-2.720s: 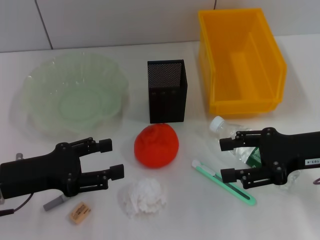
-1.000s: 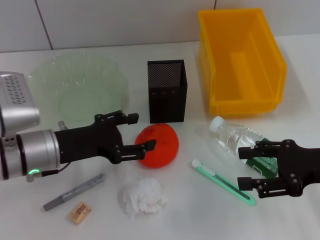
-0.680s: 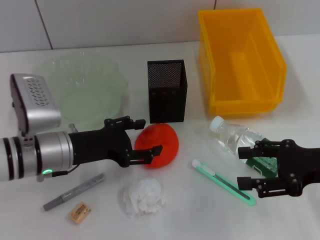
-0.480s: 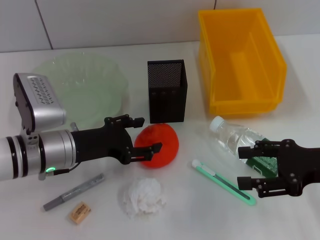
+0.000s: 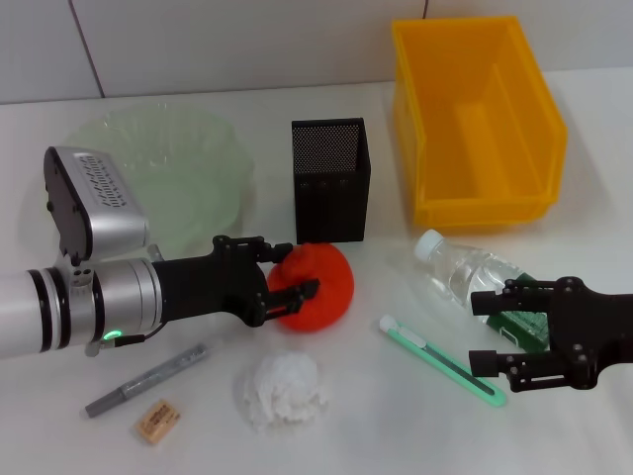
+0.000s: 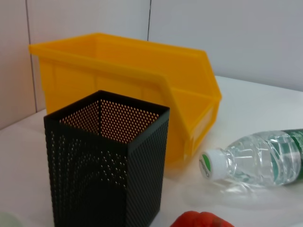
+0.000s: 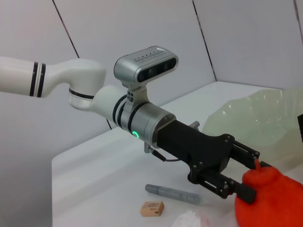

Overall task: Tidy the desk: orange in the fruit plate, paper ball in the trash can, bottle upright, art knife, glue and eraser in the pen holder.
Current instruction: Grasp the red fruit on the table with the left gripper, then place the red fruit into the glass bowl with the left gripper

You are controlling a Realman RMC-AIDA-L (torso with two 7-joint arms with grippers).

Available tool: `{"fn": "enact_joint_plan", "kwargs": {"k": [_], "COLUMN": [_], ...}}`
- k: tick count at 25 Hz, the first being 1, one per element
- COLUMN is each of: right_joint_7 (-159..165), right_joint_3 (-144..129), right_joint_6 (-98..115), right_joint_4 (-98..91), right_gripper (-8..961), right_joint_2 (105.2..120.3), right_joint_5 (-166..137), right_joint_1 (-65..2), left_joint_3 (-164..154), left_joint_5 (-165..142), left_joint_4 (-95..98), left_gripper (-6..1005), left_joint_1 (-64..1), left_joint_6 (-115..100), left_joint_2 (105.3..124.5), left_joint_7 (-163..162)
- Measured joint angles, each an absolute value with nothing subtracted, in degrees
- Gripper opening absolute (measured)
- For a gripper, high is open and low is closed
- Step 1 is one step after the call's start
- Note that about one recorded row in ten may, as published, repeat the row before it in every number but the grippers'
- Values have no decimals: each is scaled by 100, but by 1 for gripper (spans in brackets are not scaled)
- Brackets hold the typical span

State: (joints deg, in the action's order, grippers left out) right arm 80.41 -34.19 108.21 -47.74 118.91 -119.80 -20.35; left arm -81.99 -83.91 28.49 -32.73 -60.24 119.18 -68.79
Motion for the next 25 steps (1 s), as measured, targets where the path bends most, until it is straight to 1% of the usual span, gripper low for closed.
{"fn": "enact_joint_plan", "kwargs": {"k": [5,9,14,17,20,23,25], "right_joint_7": [8041,8041,8041,8041,8041,8042,8042], "right_joint_3": [-3418,-3419,-3419,-3419,-3420,-3426,-3433], "right_joint_6": [10800,10792,10783,10783,10783,10783,10783], "right_joint_4": [-4765,-4763,-4763,-4763,-4764,-4763,-4763], "right_gripper": [797,797,797,797,797,797,797], "right_joint_2": [11891,11891,11891,11891,11891,11891,11891], "right_joint_5": [-11980,-11980,-11979,-11980,-11980,-11980,-11980], "right_joint_1": [-2029,-2022,-2014,-2012,-2012,-2016,-2018], "left_joint_3": [-8266,-8285,-8204,-8013,-7315,-6630,-6132], "left_joint_5": [-8278,-8164,-8144,-8148,-8168,-8164,-8161], "left_joint_4": [2884,2904,3212,3473,3933,4009,3973], "left_gripper": [565,358,214,199,183,168,158], "left_joint_1": [-3255,-3238,-3100,-2973,-2690,-2582,-2544], "left_joint_6": [-5942,-5991,-6888,-7354,-8104,-8201,-8037], "left_joint_2": [11918,11911,11845,11823,11778,11779,11813], "left_joint_7": [-6871,-6993,-7104,-7130,-7109,-7007,-6900]}}
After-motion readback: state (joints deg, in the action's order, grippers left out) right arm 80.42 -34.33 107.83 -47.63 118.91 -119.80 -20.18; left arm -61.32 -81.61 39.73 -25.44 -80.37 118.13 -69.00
